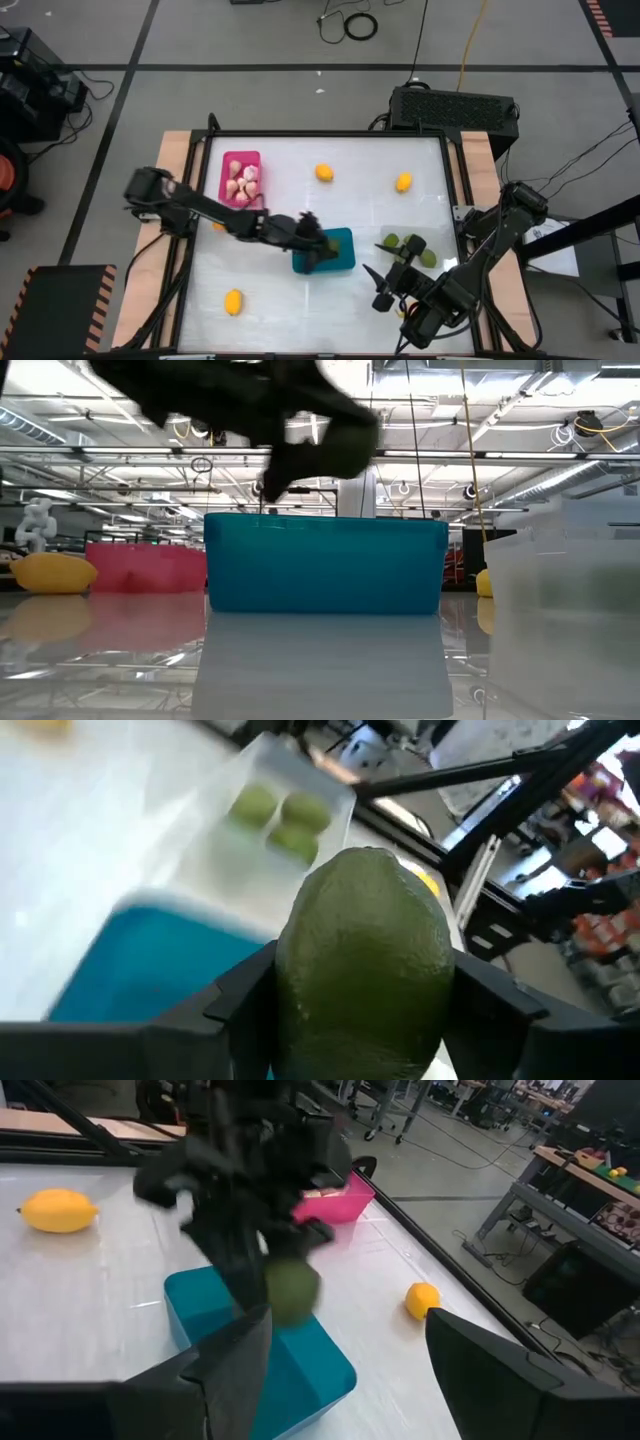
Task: Sort produce into baskets
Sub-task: Put the green lime into the white bin
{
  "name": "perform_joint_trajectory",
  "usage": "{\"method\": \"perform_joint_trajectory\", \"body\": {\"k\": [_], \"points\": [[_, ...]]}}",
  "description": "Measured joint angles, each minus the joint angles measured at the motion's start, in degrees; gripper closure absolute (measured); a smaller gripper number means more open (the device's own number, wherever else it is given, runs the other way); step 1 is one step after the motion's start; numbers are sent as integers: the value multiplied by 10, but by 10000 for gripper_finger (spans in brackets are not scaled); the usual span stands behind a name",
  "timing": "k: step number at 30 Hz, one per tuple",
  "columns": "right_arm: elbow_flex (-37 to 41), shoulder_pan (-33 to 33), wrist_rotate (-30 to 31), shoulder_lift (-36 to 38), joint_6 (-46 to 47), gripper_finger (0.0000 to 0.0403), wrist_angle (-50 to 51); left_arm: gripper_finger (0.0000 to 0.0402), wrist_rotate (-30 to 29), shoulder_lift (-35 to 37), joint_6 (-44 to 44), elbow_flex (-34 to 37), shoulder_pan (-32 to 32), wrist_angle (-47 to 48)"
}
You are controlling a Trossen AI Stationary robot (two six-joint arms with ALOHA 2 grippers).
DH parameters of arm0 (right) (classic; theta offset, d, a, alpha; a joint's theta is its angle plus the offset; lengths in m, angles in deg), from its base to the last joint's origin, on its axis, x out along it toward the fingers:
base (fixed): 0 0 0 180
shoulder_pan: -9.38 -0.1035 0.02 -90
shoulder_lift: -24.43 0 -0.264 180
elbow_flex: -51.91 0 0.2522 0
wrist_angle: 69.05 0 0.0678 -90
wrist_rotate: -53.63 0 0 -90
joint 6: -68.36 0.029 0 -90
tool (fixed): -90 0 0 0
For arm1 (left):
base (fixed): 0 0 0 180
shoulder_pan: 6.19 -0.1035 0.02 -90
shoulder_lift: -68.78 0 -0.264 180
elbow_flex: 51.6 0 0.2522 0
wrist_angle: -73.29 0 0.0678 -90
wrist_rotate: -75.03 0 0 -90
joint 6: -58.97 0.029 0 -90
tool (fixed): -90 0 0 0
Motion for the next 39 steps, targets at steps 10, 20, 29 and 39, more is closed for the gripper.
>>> {"method": "perform_joint_trajectory", "body": {"k": [10,20,29,39], "points": [[0,10,-1,0,-18,145,0,173,20,-199,190,-283,-28,72],[0,-4,-3,0,-22,145,6,173,55,-345,222,-468,-51,108],[0,-19,-3,0,-20,145,5,166,74,-386,249,-523,-56,105],[0,-21,-3,0,-20,145,4,89,94,-387,279,-523,-57,116]]}}
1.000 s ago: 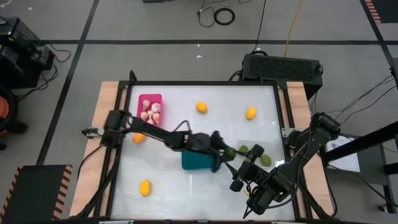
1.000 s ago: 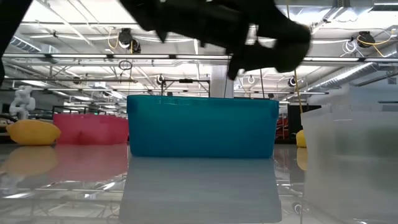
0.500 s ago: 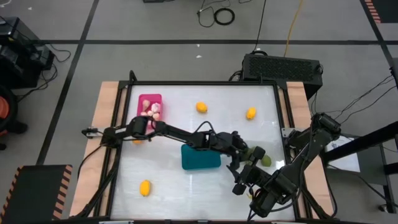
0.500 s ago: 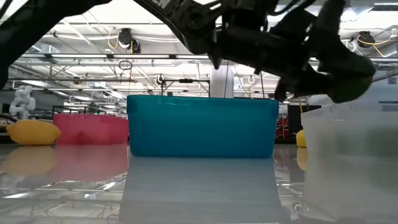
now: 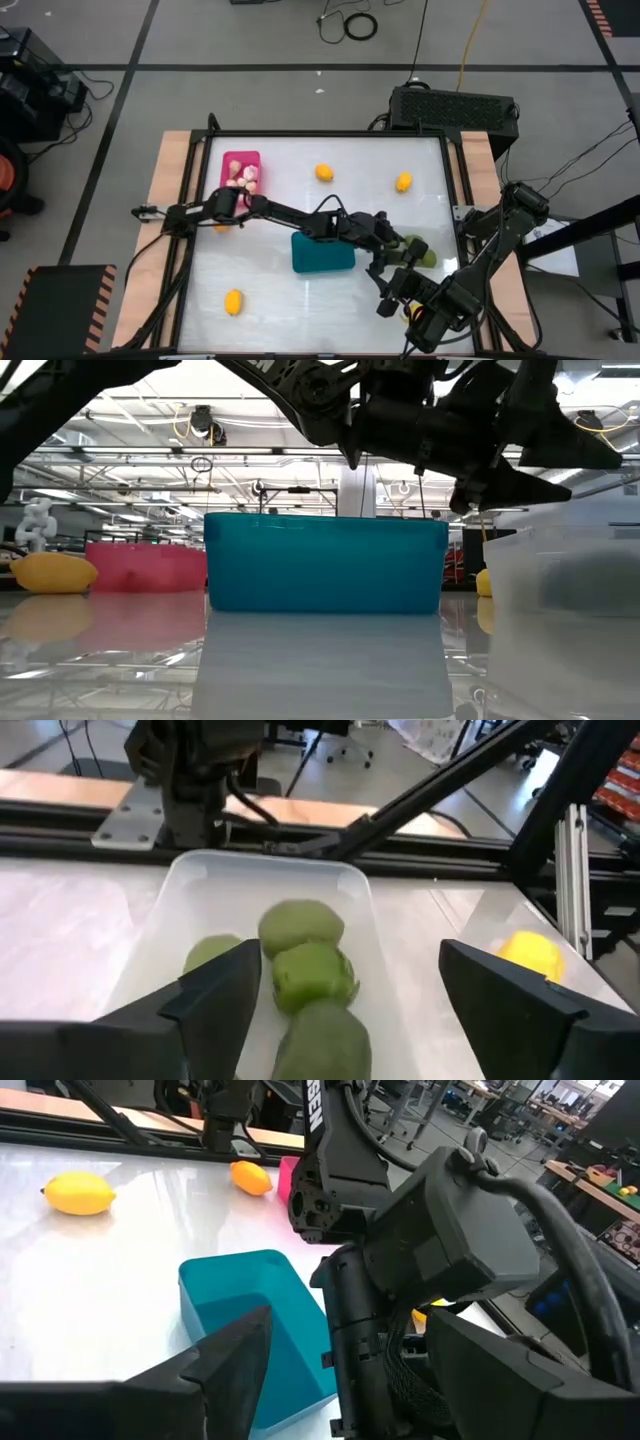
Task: Sort produce into baskets
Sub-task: Put the green lime into the white bin, then put the yellow lemon into the blue bin
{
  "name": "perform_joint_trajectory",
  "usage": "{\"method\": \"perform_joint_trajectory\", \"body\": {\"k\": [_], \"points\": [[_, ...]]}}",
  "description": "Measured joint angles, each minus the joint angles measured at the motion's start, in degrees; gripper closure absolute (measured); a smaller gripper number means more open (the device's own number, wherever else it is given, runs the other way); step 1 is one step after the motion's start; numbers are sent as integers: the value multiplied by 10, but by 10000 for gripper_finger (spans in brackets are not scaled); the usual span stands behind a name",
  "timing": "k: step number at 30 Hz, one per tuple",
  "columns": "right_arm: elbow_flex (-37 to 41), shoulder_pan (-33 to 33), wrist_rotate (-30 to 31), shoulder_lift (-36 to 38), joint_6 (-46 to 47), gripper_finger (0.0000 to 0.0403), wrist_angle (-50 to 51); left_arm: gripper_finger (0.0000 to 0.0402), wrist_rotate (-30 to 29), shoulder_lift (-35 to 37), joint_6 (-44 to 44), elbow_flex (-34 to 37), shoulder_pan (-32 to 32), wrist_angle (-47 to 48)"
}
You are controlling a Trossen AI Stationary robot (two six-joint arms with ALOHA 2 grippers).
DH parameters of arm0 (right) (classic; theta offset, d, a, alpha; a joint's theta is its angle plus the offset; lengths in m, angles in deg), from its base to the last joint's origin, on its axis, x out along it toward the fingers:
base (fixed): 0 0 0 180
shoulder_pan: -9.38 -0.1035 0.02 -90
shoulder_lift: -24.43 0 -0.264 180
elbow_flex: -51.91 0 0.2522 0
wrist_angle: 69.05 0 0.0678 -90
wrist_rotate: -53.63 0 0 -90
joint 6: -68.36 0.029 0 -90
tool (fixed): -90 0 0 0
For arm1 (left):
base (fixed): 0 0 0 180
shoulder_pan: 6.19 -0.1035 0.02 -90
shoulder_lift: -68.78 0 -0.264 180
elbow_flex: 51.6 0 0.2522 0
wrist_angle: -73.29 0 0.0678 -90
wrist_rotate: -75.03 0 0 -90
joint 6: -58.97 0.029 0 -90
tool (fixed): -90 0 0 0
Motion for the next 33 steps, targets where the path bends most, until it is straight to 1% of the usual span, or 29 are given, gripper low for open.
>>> {"method": "perform_joint_trajectory", "body": {"k": [3,6,10,14,18,22,24,27,29,33], "points": [[0,-2,0,0,0,145,0,87,17,16,1,1,0,45],[0,-3,0,0,0,145,0,87,20,51,16,0,0,129],[0,-6,1,0,2,145,-1,87,14,104,19,0,-4,289],[0,-6,-2,0,6,145,-5,87,10,167,19,0,-10,471],[0,-6,-15,0,16,145,-5,87,-12,220,20,0,-9,649],[1,-6,-16,-6,35,145,-5,87,-20,276,20,1,6,752],[6,-6,-33,-8,48,145,-9,87,-33,306,19,9,23,802],[12,-3,-96,-8,65,145,-18,87,-93,364,13,48,60,836],[13,-3,-148,-8,77,145,-19,87,-131,411,-4,85,85,820],[13,-3,-264,-8,81,145,-21,87,-169,508,-36,187,134,754]]}}
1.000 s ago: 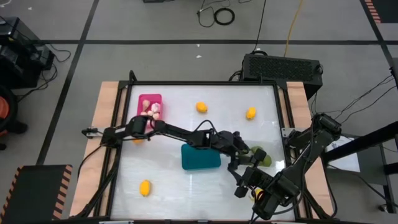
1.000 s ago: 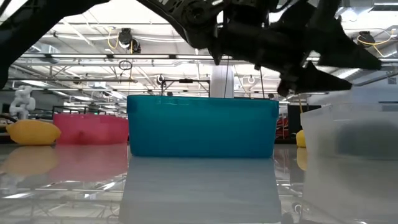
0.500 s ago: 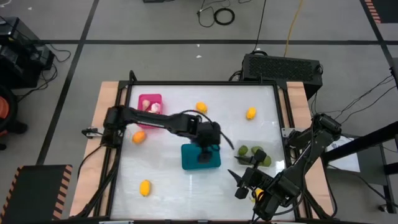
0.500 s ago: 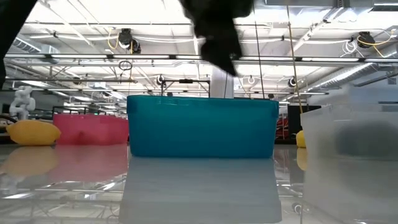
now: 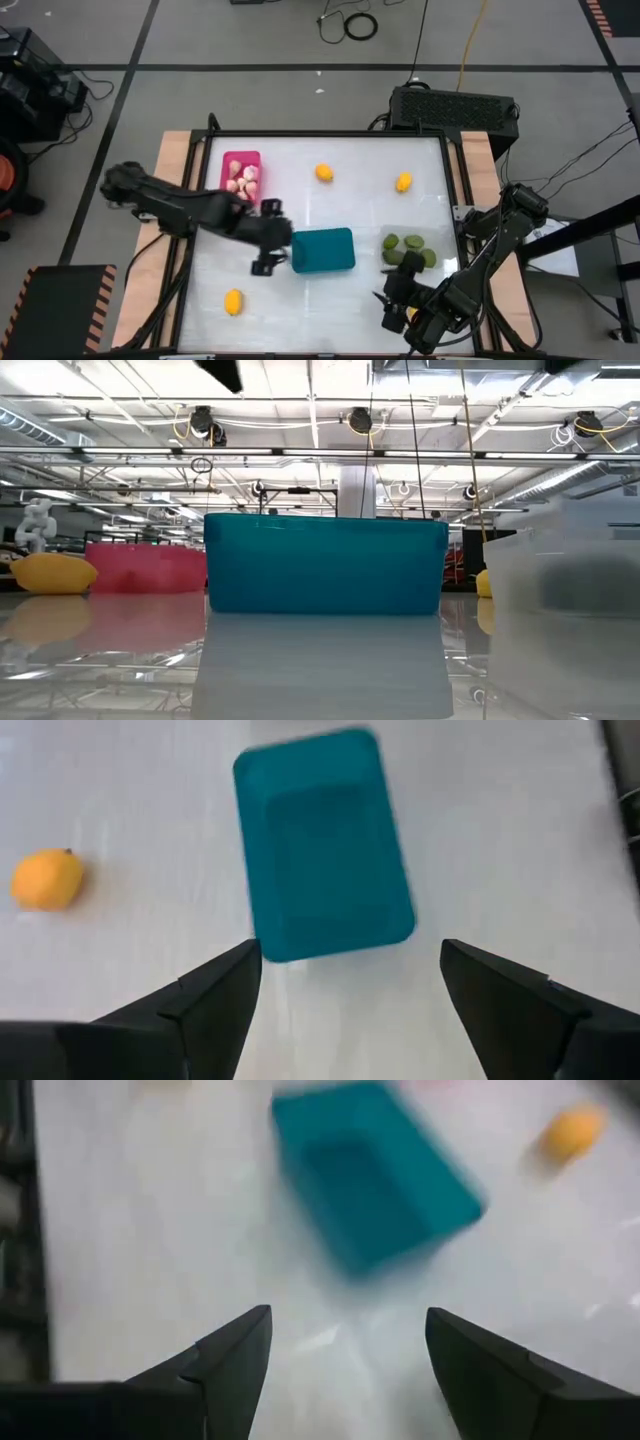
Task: Sort produce into baskets
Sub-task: Put the yellow lemon into the blue bin
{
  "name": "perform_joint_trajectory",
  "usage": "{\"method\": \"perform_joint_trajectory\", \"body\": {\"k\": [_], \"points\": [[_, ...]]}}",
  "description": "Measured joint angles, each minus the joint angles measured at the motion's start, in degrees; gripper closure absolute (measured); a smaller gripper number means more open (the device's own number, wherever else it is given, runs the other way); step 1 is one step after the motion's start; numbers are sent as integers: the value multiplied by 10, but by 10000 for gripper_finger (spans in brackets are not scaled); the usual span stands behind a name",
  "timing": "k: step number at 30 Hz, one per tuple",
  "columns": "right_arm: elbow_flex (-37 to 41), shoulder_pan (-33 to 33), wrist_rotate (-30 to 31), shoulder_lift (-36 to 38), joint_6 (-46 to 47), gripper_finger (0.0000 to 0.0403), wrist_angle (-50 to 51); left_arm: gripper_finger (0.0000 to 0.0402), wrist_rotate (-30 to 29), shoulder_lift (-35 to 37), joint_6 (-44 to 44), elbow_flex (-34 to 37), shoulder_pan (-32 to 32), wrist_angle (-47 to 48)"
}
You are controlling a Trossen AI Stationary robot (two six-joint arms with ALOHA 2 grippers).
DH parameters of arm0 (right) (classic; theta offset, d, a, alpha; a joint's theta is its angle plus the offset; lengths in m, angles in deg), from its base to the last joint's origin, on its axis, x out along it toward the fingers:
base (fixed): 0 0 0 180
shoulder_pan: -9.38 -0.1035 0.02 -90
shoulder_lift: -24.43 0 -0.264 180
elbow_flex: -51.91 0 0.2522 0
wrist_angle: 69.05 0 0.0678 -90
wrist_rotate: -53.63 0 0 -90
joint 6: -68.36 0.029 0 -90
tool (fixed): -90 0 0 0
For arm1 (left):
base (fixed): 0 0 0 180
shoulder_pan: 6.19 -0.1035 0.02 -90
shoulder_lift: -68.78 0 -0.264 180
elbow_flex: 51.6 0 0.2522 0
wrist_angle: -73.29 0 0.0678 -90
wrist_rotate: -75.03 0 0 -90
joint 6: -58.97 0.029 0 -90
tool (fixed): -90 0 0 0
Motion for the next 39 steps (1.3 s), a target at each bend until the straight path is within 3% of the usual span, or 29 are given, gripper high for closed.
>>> {"method": "perform_joint_trajectory", "body": {"k": [6,10,14,16,18,23,27,39], "points": [[0,0,-207,0,50,145,1,87,-55,148,-57,214,76,-219],[0,-4,-292,0,86,145,13,87,-133,209,-71,353,120,-418],[0,-7,-334,0,96,145,33,87,-213,213,-38,476,152,-710],[-1,-7,-352,0,130,145,59,87,-218,194,11,517,156,-868],[-1,-6,-375,0,182,145,98,87,-209,180,57,536,154,-956],[10,-5,-400,0,308,145,130,87,-192,179,98,537,143,-974],[35,-9,-426,0,355,145,72,87,-191,180,100,537,125,-949],[128,-33,-428,0,358,145,-41,87,-189,179,65,537,108,-881]]}}
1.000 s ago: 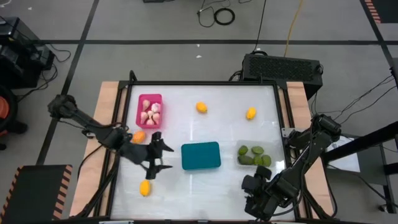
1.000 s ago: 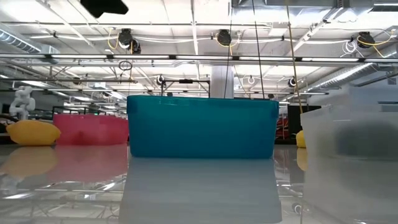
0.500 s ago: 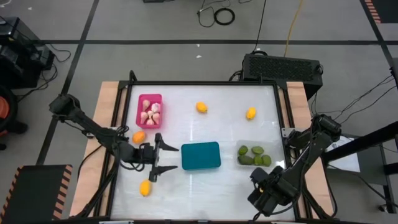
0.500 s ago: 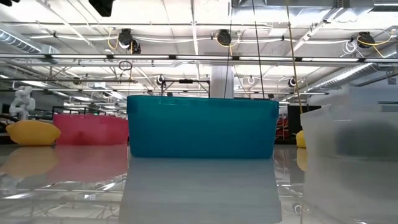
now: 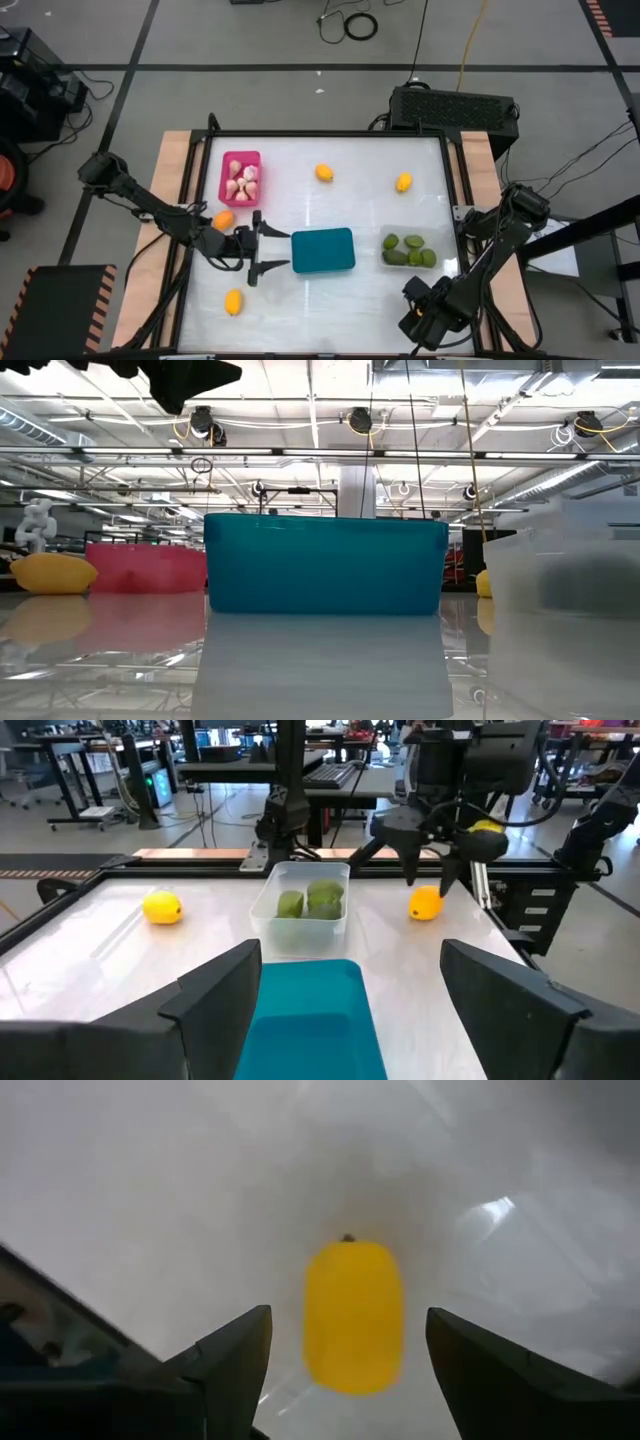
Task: Sort produce into baskets
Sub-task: Put the yellow lemon into the blue bin
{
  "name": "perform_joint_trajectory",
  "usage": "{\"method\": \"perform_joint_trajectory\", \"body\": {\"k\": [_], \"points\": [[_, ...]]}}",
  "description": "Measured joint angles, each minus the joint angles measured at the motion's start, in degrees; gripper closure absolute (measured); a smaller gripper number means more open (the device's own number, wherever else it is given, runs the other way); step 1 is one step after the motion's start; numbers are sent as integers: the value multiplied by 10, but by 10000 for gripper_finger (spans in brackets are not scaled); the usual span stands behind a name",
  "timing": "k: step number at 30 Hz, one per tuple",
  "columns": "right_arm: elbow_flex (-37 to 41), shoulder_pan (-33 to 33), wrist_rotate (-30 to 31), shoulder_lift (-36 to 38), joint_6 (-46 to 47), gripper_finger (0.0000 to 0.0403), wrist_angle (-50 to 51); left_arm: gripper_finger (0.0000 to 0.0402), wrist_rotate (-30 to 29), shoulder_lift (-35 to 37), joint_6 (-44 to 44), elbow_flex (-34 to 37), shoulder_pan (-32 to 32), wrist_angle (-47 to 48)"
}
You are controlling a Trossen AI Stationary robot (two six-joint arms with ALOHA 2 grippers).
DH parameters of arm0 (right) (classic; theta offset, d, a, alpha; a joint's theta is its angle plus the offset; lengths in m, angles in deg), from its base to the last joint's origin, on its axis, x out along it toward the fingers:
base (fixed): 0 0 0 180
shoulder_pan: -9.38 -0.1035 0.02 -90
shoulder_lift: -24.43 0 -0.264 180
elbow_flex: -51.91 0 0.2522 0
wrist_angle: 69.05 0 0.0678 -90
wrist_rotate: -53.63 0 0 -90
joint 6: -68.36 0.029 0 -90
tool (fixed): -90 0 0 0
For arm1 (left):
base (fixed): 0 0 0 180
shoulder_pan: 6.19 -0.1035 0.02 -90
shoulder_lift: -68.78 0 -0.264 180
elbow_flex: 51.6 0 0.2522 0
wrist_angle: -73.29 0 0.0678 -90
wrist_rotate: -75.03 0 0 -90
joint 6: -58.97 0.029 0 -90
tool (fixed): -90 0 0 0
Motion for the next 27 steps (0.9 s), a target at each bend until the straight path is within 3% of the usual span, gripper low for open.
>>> {"method": "perform_joint_trajectory", "body": {"k": [16,27], "points": [[87,-21,-13,0,26,151,-99,87,0,0,-1,0,0,0],[69,-15,-11,0,27,248,-140,87,0,0,-1,0,0,0]]}}
